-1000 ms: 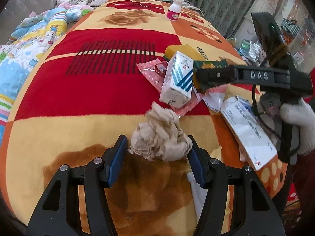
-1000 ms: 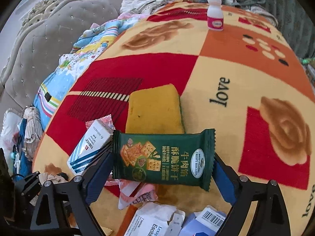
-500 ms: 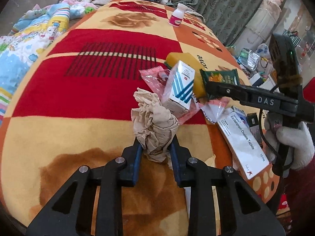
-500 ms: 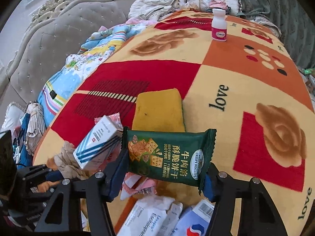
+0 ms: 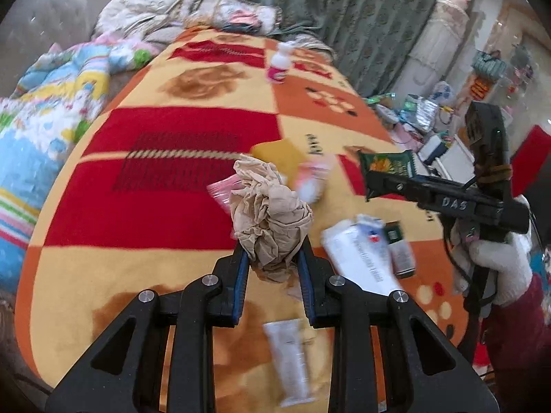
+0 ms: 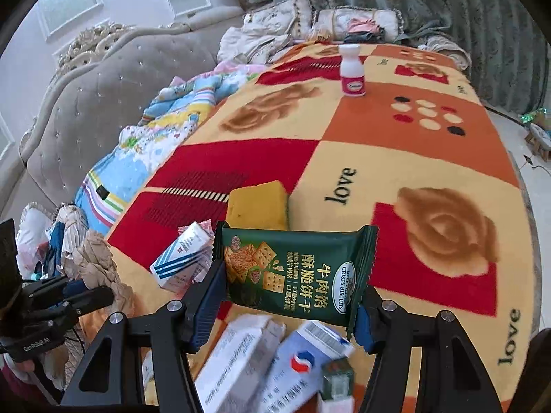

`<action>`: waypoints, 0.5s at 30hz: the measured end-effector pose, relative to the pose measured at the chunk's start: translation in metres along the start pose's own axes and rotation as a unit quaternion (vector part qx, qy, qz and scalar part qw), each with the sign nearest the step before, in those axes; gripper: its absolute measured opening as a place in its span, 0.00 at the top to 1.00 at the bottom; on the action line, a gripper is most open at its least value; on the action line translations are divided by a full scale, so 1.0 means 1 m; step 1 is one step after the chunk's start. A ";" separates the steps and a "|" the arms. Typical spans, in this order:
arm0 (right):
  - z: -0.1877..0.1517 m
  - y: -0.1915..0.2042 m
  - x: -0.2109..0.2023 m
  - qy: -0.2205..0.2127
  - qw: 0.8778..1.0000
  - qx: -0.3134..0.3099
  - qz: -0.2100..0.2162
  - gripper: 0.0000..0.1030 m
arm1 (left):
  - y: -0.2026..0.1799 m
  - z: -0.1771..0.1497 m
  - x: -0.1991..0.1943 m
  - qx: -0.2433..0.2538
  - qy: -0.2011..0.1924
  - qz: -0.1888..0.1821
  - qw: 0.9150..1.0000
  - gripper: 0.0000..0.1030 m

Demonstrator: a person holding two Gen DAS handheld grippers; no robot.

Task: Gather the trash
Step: 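Carry the paper and cracker packet over the black bin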

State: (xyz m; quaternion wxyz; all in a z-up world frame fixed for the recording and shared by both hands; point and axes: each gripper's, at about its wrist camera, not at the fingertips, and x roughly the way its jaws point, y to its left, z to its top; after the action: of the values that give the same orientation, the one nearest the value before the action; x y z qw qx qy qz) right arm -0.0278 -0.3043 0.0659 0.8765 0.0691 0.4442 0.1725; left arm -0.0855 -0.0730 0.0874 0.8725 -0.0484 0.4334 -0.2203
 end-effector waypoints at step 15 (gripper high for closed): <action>-0.042 -0.081 -0.083 -0.037 0.996 0.055 -0.058 0.40 | -0.130 0.017 0.039 0.079 0.020 -0.059 0.995 0.76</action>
State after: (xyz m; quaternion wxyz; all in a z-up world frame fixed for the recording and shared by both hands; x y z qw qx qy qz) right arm -0.0872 -0.4115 0.0819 0.8958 0.0980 0.4234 0.0937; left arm -0.0963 -0.2082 0.1047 0.8502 -0.0002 0.4288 -0.3054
